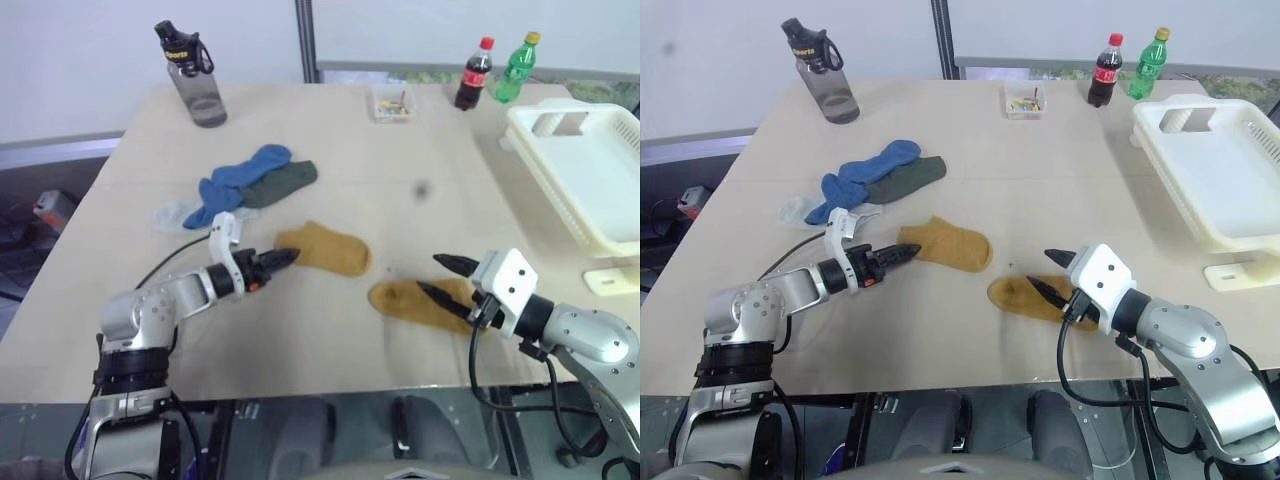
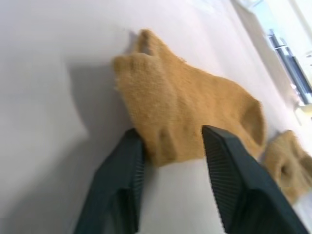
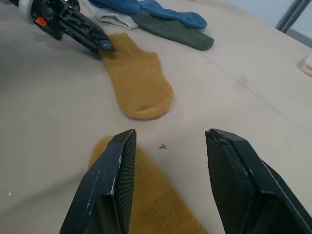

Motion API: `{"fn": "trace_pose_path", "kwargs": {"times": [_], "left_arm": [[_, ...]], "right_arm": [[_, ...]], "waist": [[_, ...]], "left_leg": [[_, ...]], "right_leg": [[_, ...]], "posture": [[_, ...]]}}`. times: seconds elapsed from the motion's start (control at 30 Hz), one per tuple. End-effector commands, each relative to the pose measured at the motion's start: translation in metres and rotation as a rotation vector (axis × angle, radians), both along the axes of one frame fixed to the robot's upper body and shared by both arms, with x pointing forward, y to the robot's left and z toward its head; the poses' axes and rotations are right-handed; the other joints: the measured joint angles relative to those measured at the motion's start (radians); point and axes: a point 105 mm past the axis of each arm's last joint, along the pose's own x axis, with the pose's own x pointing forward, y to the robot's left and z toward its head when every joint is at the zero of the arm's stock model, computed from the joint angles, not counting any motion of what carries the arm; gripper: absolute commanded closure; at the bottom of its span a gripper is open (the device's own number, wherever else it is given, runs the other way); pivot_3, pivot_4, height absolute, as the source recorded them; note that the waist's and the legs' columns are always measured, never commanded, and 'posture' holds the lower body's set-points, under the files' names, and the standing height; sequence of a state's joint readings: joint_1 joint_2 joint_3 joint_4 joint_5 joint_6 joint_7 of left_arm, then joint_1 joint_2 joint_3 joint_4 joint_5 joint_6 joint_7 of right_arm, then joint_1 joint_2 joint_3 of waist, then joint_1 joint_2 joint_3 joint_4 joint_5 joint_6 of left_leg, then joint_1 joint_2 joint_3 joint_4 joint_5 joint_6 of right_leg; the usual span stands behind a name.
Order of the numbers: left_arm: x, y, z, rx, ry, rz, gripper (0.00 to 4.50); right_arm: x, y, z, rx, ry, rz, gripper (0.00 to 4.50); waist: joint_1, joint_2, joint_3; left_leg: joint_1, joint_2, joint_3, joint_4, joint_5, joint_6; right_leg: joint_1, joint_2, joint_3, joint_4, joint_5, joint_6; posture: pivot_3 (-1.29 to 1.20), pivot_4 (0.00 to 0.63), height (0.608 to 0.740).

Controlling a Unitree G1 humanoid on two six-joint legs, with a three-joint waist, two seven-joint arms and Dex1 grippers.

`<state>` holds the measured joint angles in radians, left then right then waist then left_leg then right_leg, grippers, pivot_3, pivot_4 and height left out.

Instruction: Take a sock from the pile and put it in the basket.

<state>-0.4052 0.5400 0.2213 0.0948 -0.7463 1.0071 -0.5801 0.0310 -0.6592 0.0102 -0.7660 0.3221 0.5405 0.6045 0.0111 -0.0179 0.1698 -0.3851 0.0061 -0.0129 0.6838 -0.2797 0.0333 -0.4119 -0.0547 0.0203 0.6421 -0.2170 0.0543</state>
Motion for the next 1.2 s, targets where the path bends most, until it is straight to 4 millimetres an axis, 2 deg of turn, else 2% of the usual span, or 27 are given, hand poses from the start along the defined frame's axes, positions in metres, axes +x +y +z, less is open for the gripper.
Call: {"fn": "trace_pose_path", "kwargs": {"times": [0.03, 0.13, 0.17, 0.3, 0.4, 0.5, 0.57, 0.6, 0.63, 0.67, 0.73, 0.87, 1.0, 1.03, 1.1, 1.13, 1.2], "left_arm": [[0.012, 0.001, -0.001, 0.044, -0.012, 0.037, 2.46], [0.019, -0.003, -0.002, 0.013, -0.012, 0.057, 2.46], [0.020, -0.006, -0.001, -0.003, -0.014, 0.057, 2.97], [0.019, -0.004, 0.012, -0.096, -0.039, 0.065, 4.49], [0.020, 0.010, 0.031, -0.137, -0.069, 0.101, 4.49], [0.029, 0.020, 0.073, -0.136, -0.181, 0.114, 4.49], [0.031, 0.015, 0.111, -0.149, -0.260, 0.067, 4.49], [0.029, 0.001, 0.138, -0.147, -0.299, -0.009, 4.49], [0.026, -0.014, 0.153, -0.139, -0.304, -0.083, 4.49], [0.023, -0.027, 0.159, -0.116, -0.290, -0.147, 4.49], [0.018, -0.054, 0.151, -0.056, -0.259, -0.257, 4.49], [0.016, -0.118, 0.059, 0.148, -0.069, -0.363, 4.49], [0.013, -0.165, -0.007, 0.293, -0.037, -0.406, 4.49], [0.015, -0.174, -0.018, 0.315, -0.042, -0.401, 4.49], [0.009, -0.199, -0.024, 0.265, -0.034, -0.448, 3.83], [0.010, -0.207, -0.020, 0.242, -0.059, -0.451, 3.63], [0.008, -0.219, -0.002, 0.160, -0.114, -0.472, 2.74]], "right_arm": [[-0.002, 0.001, 0.013, 0.012, -0.065, 0.005, 2.19], [-0.003, 0.001, 0.013, 0.009, -0.069, 0.000, 2.19], [-0.003, 0.001, 0.013, 0.007, -0.070, -0.002, 2.19], [-0.004, -0.001, 0.013, 0.004, -0.078, -0.020, 2.19], [-0.004, -0.003, 0.014, 0.006, -0.081, -0.033, 2.19], [-0.004, -0.004, 0.014, 0.012, -0.082, -0.045, 2.19], [-0.004, -0.004, 0.014, 0.015, -0.082, -0.051, 2.19], [-0.004, -0.005, 0.015, 0.021, -0.082, -0.055, 2.19], [-0.003, -0.005, 0.015, 0.024, -0.083, -0.058, 2.19], [-0.003, -0.005, 0.015, 0.026, -0.084, -0.061, 2.19], [-0.001, -0.006, 0.015, 0.027, -0.087, -0.068, 2.19], [0.002, -0.010, 0.014, 0.029, -0.092, -0.103, 2.19], [-0.002, -0.014, 0.014, 0.031, -0.089, -0.139, 2.19], [-0.002, -0.015, 0.014, 0.034, -0.086, -0.150, 2.19], [-0.004, -0.019, 0.013, 0.030, -0.082, -0.175, 2.19], [-0.004, -0.020, 0.012, 0.025, -0.075, -0.190, 2.19], [-0.004, -0.024, 0.008, 0.023, -0.049, -0.225, 2.19]], "waist": [[0.000, 0.000, 0.000], [0.002, 0.000, 0.000], [0.001, 0.000, 0.000], [0.000, -0.001, 0.000], [-0.003, -0.001, 0.001], [-0.003, -0.004, 0.003], [0.003, -0.006, 0.004], [0.004, -0.007, 0.004], [0.006, -0.008, 0.005], [0.007, -0.008, 0.005], [0.003, -0.005, 0.003], [0.001, 0.003, -0.002], [0.001, -0.002, 0.001], [0.005, -0.002, 0.001], [0.007, 0.001, -0.001], [0.008, 0.001, -0.001], [0.007, 0.001, -0.001]], "left_leg": [[0.000, 0.000, 0.000, 0.000, 0.000, 0.000], [0.000, 0.000, 0.000, 0.000, 0.000, 0.000], [-0.001, -0.001, 0.000, 0.000, 0.000, 0.000], [-0.001, 0.000, 0.000, 0.000, 0.000, 0.000], [-0.002, 0.000, 0.000, 0.000, 0.000, 0.000], [-0.002, 0.000, -0.001, 0.000, 0.000, 0.000], [-0.002, 0.000, -0.003, 0.000, 0.000, 0.000], [-0.003, -0.001, -0.003, 0.000, 0.000, 0.000], [-0.004, -0.001, -0.004, 0.001, 0.000, 0.000], [-0.007, -0.002, -0.007, 0.002, 0.000, 0.000], [-0.009, -0.003, -0.008, 0.003, 0.000, 0.000], [-0.006, -0.005, -0.004, 0.000, 0.003, -0.004], [-0.011, -0.005, -0.005, 0.000, 0.003, -0.004], [-0.012, -0.004, -0.005, 0.001, 0.003, -0.004], [-0.010, -0.005, -0.005, 0.001, 0.000, 0.000], [-0.009, -0.005, -0.005, 0.001, 0.000, 0.000], [-0.007, -0.005, -0.006, 0.003, 0.000, 0.000]], "right_leg": [[0.000, 0.000, 0.000, 0.000, 0.000, 0.000], [0.000, 0.000, 0.000, 0.000, 0.002, 0.004], [0.000, 0.000, 0.000, 0.000, 0.002, 0.004], [-0.001, 0.000, 0.000, 0.000, 0.002, 0.004], [-0.001, 0.000, 0.000, 0.000, 0.002, 0.004], [-0.001, 0.000, -0.001, 0.000, 0.002, 0.004], [-0.001, 0.000, -0.003, 0.000, 0.002, 0.004], [-0.001, 0.000, -0.003, 0.000, 0.002, 0.004], [-0.001, 0.000, -0.003, -0.001, 0.002, 0.004], [-0.002, 0.000, -0.006, -0.002, 0.002, 0.004], [-0.002, -0.001, -0.007, -0.003, 0.003, 0.005], [-0.002, -0.005, -0.003, -0.002, 0.001, 0.007], [-0.007, -0.003, -0.003, -0.001, 0.001, 0.007], [-0.008, -0.003, -0.004, 0.000, 0.001, 0.007], [-0.004, -0.003, -0.005, -0.001, 0.001, 0.006], [-0.004, -0.003, -0.006, -0.001, 0.001, 0.006], [0.000, -0.004, -0.007, -0.002, 0.000, 0.005]], "posture": [[0.00, 0.150, 0.740], [0.00, 0.150, 0.740], [0.00, 0.150, 0.740], [0.00, 0.150, 0.740], [0.00, 0.150, 0.740], [0.00, 0.150, 0.740], [0.00, 0.150, 0.740], [0.00, 0.150, 0.740], [0.00, 0.150, 0.740], [0.00, 0.150, 0.740], [0.00, 0.150, 0.740], [0.00, 0.150, 0.740], [0.00, 0.150, 0.740], [0.00, 0.150, 0.740], [0.00, 0.150, 0.740], [0.00, 0.150, 0.740], [0.00, 0.150, 0.740]]}}
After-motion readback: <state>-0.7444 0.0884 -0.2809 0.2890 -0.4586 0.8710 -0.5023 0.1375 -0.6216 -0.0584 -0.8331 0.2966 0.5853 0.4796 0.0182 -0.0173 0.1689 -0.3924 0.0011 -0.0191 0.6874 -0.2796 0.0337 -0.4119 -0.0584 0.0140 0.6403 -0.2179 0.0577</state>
